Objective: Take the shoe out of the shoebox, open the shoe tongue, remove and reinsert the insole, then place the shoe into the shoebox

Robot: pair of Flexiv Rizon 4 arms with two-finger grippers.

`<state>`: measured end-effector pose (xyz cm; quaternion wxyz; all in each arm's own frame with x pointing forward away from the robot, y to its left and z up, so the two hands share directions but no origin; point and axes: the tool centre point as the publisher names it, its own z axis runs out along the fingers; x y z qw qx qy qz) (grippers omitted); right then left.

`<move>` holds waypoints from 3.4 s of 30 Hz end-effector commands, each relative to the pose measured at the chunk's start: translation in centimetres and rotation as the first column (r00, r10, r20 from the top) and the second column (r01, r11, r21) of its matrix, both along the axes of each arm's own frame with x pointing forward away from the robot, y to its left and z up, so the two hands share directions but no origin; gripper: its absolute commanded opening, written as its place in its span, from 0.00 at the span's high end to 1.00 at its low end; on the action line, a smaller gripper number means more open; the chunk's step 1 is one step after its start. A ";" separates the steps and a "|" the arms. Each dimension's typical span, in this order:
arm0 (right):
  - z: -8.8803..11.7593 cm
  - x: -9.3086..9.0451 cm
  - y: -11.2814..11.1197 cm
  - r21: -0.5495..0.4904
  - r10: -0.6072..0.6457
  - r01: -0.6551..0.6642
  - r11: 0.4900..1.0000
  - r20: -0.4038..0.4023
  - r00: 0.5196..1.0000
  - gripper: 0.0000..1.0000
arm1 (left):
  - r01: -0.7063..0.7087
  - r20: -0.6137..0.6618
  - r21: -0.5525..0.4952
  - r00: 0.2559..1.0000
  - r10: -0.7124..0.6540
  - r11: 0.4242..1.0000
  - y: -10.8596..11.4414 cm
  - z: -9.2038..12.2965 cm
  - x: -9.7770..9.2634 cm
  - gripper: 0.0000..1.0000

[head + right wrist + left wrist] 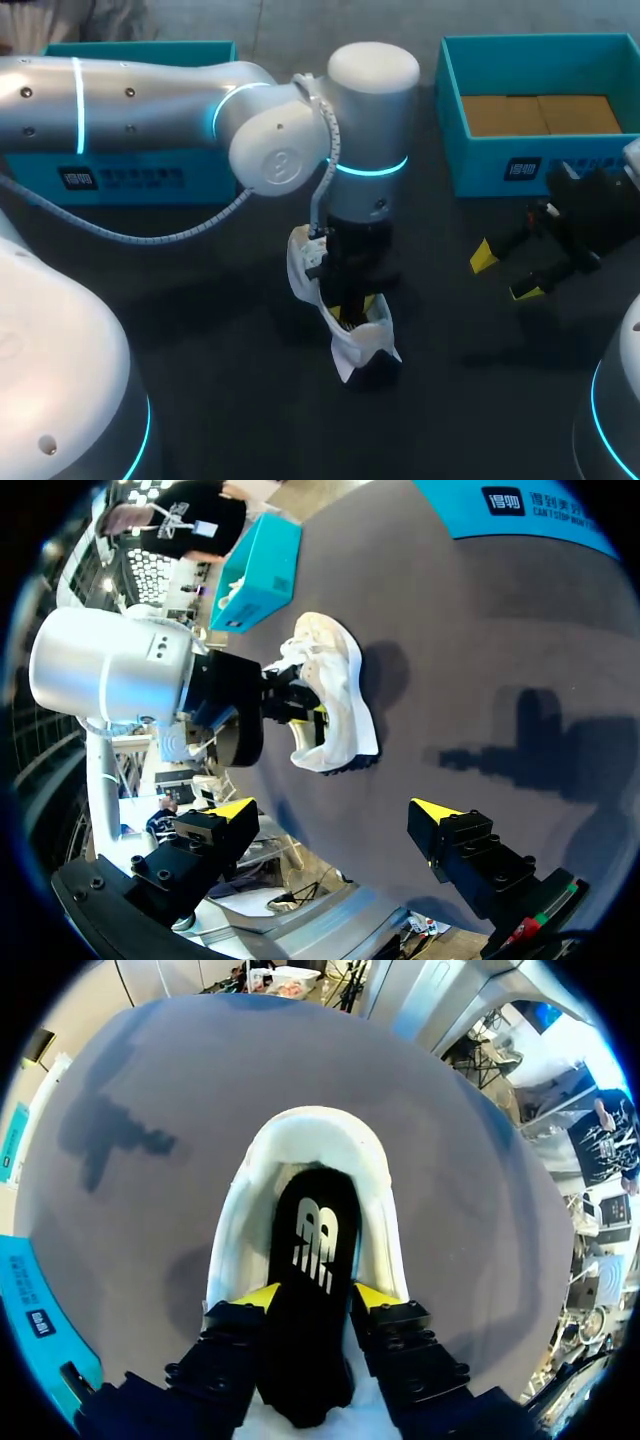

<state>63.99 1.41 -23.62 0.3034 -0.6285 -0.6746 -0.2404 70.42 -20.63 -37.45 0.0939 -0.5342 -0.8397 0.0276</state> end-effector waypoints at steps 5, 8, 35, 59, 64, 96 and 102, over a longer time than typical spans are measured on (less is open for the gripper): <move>0.0 -0.2 0.0 -0.004 -0.003 0.003 1.000 0.001 1.000 0.00 | 0.008 0.008 -0.003 1.000 -0.008 1.000 0.4 1.0 -0.2 0.22; 0.0 -0.2 0.0 -0.004 -0.003 0.003 1.000 0.001 1.000 0.00 | 0.010 0.011 -0.008 1.000 -0.010 1.000 0.5 1.2 -0.1 0.14; 0.0 -0.2 0.0 -0.004 -0.003 0.003 1.000 0.001 1.000 0.00 | -0.023 0.020 -0.019 1.000 0.024 1.000 1.9 2.6 2.5 0.00; 0.0 -0.2 0.0 -0.004 -0.003 0.003 1.000 0.001 1.000 0.00 | -0.019 0.043 -0.048 0.999 0.021 0.999 1.8 4.0 2.3 0.00; 0.0 -0.2 0.0 -0.004 -0.003 0.003 1.000 0.001 1.000 0.00 | -0.021 0.050 -0.051 0.998 0.023 0.999 1.8 4.5 2.3 0.00; 0.0 -0.2 0.0 -0.004 -0.003 0.003 1.000 0.001 1.000 0.00 | -0.016 0.051 -0.159 0.998 0.024 0.987 2.6 7.3 2.5 0.78; 0.0 -0.2 0.0 -0.004 -0.003 0.003 1.000 0.001 1.000 0.00 | -0.014 0.032 -0.156 0.999 0.019 0.988 1.8 5.9 2.6 0.81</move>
